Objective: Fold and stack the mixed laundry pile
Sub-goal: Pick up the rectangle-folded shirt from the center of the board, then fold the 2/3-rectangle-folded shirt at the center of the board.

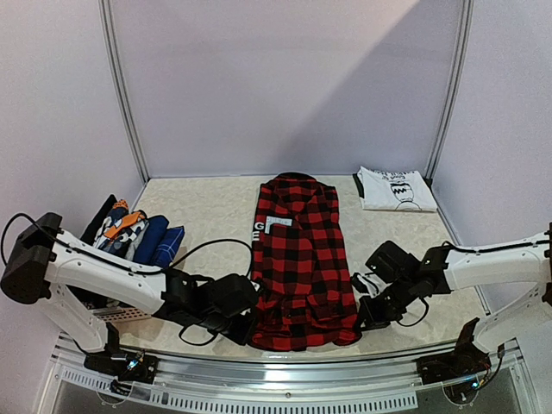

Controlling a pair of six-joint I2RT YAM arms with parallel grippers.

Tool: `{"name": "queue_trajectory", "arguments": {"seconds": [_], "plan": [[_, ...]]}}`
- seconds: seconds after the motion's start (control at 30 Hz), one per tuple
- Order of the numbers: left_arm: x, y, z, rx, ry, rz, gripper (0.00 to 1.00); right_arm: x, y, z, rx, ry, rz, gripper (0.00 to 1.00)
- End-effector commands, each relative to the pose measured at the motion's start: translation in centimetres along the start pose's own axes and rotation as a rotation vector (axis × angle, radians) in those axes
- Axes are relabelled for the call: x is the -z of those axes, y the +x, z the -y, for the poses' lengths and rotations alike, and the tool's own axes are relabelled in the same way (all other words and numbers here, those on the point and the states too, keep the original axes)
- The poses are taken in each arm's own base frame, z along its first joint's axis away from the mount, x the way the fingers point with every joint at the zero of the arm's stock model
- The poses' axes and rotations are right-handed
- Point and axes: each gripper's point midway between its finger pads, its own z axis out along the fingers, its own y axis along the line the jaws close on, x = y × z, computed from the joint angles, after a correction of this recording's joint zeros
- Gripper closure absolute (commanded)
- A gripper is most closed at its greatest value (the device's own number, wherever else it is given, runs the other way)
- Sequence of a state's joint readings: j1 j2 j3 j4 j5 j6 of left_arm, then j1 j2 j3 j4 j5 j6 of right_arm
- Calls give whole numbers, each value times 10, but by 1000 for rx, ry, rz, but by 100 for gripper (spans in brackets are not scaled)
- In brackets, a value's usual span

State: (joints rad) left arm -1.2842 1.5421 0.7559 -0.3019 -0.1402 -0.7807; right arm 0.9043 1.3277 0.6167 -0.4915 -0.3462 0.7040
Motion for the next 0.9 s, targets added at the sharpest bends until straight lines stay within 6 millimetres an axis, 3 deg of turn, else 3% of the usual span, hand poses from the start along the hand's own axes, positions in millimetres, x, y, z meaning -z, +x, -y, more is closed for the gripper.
{"name": "queue_trajectory", "arguments": {"seconds": [0.0, 0.2, 0.43, 0.87], "plan": [[21, -11, 11, -48, 12, 30, 100, 19, -12, -11, 53, 11, 53, 100], [35, -31, 10, -72, -28, 84, 100, 34, -31, -24, 82, 15, 127, 100], [49, -56, -9, -53, -138, 141, 100, 53, -58, -32, 86, 50, 245, 100], [81, -117, -21, -32, -158, 273, 100, 88, -120, -55, 50, 110, 463, 100]]}}
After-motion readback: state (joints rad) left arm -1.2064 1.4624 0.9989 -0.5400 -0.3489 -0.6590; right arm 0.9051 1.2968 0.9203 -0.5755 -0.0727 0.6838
